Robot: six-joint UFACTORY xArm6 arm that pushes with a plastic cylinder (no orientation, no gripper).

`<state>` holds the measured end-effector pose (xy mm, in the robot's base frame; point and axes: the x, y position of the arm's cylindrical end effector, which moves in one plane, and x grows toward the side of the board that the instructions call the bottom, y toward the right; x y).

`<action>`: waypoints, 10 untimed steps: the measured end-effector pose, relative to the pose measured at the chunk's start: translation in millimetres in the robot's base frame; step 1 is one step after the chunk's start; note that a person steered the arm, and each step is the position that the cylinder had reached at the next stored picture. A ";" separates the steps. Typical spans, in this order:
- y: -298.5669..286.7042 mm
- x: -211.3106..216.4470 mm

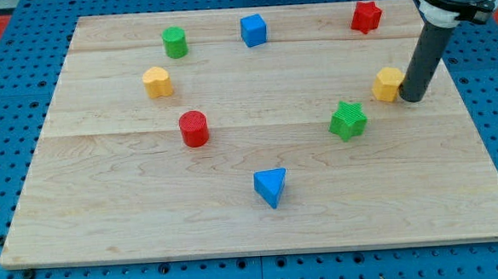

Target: Place the red star diagonally top left to the hexagon

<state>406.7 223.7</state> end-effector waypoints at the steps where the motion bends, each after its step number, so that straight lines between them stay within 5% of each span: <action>1: 0.0 -12.8; 3: 14.4 -18.1; 5: 63.5 -116.5; 6: 63.5 -157.0; 10: 16.3 -203.3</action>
<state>203.4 240.0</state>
